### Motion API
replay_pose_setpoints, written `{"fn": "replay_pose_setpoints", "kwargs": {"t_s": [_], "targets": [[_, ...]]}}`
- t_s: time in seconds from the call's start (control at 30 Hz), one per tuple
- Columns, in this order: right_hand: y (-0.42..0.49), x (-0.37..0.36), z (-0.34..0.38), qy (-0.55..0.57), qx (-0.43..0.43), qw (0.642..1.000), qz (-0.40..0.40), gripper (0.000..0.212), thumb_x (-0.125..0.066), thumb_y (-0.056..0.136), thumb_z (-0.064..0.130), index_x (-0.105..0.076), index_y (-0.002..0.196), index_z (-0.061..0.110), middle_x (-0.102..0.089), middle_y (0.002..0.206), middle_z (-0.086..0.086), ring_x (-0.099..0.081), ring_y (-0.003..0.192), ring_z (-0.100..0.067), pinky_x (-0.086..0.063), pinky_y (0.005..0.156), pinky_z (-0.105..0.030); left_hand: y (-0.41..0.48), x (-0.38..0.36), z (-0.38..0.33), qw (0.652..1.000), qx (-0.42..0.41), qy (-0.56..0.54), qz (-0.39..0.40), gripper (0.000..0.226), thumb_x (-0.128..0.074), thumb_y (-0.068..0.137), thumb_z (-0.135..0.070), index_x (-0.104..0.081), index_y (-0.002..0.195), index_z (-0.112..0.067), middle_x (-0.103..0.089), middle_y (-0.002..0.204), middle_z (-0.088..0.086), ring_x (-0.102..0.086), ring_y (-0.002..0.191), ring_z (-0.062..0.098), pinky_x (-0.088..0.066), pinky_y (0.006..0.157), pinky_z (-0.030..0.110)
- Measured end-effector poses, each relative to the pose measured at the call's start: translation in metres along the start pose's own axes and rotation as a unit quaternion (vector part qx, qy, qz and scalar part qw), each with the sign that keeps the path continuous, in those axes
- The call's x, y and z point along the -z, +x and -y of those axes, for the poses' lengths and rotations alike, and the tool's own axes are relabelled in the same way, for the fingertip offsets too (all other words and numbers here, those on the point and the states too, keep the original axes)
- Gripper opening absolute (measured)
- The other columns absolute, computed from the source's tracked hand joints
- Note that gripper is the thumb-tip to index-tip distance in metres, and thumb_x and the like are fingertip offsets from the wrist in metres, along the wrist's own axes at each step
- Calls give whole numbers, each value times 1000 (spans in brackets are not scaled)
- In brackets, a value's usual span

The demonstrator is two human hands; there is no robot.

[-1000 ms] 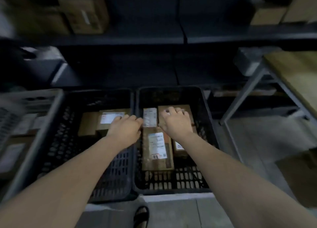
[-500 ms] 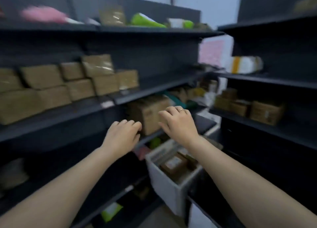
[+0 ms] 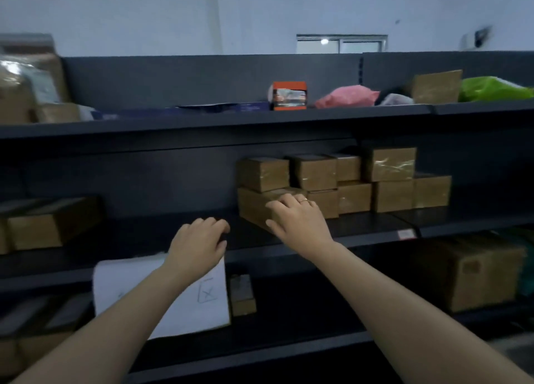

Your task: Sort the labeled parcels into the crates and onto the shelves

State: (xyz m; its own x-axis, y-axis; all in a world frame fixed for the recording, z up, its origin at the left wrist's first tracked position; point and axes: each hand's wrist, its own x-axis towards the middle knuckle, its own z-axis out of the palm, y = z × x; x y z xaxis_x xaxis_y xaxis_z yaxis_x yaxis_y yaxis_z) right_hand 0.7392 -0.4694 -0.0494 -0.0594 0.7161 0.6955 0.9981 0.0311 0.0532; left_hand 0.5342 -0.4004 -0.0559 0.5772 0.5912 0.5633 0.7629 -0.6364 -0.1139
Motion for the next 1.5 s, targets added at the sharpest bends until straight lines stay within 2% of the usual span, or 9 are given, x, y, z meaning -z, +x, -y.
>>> {"fn": "replay_pose_setpoints", "kwargs": {"t_s": [0.33,0.63,0.77,0.93,1.03,1.2,1.3,1.4,1.5], "targets": [[114,-66,-20,73,-190,978,47,55,-47,98,43,-36,144,16,-28,149,-15,-30,134,-34,-39,102,-41,74,-46,63,990,79,-114,14,41,-48,95,-31,-41,136,-25,-50,128,-1,-46,115,18,-41,90,33],[210,-105,-84,142,-254,944,155,106,-59,73,76,-12,153,25,5,158,-22,-7,144,-45,-24,113,-48,195,-79,43,942,114,-312,55,55,-51,96,-29,-30,145,-23,-39,142,4,-41,127,21,-36,99,24],[228,-116,-91,130,-277,919,248,98,-60,76,70,-19,151,22,-14,155,-18,-17,139,-42,-31,108,-45,217,-87,41,852,162,-491,85,51,-48,98,-28,-30,145,-20,-43,136,-5,-42,125,12,-31,92,14],[218,-121,-57,139,-228,957,117,91,-66,76,59,-28,147,16,-22,142,-16,-23,130,-42,-34,102,-41,229,-91,51,614,331,-705,127,56,-50,85,-61,-51,127,-22,-55,123,4,-49,116,27,-40,103,39],[210,-125,-33,140,-158,973,95,94,-68,74,63,-28,147,21,-25,135,-13,-27,125,-37,-35,102,-40,227,-93,70,548,358,-739,158,54,-59,77,-61,-58,116,-23,-58,111,10,-52,108,31,-46,89,47],[213,-127,-47,284,-190,930,136,90,-59,83,63,-20,152,20,-32,152,-11,-34,137,-31,-36,109,-40,206,-105,100,535,392,-740,111,43,-68,78,-38,-57,116,-23,-60,103,8,-53,92,23,-39,81,38],[205,-133,-70,119,-260,931,227,84,-46,86,70,-26,151,21,-22,156,-16,-23,141,-38,-29,112,-44,199,-112,107,544,346,-760,75,55,-69,80,-31,-46,129,-35,-62,110,1,-56,98,20,-41,81,38],[192,-143,-82,55,-266,878,394,114,-44,59,95,-19,152,33,-13,161,-10,-10,146,-37,-15,116,-53,192,-114,108,568,287,-769,53,69,-71,76,-26,-38,133,-46,-63,115,-5,-56,108,18,-40,98,44],[193,-158,-89,68,-272,852,443,138,-48,31,103,-8,151,47,-4,163,-2,-3,148,-33,-9,117,-55,184,-116,112,599,242,-761,54,79,-73,71,-23,-34,135,-48,-63,120,-6,-57,110,17,-42,96,40]]}}
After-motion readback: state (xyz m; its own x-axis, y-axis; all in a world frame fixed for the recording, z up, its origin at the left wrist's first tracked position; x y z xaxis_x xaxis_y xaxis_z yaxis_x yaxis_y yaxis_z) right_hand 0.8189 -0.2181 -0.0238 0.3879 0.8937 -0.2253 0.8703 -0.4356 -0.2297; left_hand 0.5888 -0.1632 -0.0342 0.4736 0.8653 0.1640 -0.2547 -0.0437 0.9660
